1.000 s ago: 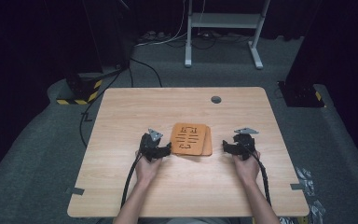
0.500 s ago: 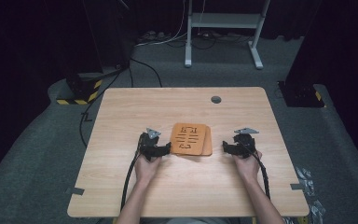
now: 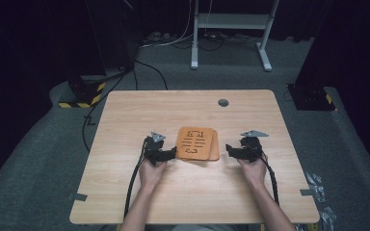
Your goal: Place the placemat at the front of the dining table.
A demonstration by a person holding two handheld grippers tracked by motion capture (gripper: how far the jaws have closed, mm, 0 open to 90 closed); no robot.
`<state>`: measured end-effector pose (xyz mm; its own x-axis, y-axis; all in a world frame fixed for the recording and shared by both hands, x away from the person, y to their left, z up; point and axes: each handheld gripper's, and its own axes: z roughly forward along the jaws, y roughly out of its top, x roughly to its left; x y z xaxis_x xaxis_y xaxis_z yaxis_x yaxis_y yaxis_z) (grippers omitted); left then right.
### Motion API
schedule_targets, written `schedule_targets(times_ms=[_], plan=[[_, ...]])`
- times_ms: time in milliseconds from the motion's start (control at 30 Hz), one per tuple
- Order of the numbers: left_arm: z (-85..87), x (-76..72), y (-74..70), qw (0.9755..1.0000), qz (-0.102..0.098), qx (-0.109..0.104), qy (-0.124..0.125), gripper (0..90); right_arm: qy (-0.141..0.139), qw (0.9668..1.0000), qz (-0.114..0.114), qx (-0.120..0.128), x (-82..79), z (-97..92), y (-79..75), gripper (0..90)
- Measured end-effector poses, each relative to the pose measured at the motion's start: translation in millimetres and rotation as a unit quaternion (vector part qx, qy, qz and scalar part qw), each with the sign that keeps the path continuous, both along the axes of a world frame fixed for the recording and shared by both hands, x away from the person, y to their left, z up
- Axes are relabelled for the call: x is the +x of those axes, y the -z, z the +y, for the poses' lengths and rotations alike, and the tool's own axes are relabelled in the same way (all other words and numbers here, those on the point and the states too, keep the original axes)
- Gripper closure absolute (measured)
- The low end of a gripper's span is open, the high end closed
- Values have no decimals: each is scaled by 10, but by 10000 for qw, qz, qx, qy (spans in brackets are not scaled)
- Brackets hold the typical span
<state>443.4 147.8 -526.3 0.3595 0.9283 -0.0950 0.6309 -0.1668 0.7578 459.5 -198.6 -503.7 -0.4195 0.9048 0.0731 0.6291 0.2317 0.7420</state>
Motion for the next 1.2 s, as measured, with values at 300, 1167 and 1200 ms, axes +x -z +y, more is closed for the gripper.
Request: schedule_targets(times_ms=[300, 1167, 1200], plan=[[-1, 0, 0, 10000, -2, -8, -8, 256, -354, 9988, -80, 315, 25, 274, -164, 213], [5, 3, -1, 10000, -13, 25, 29, 256, -752, 9943, 307, 686, 203, 701, -94, 213], [6, 3, -1, 10000, -13, 29, 32, 256, -748, 9939, 380, 719, 207, 711, -89, 214]])
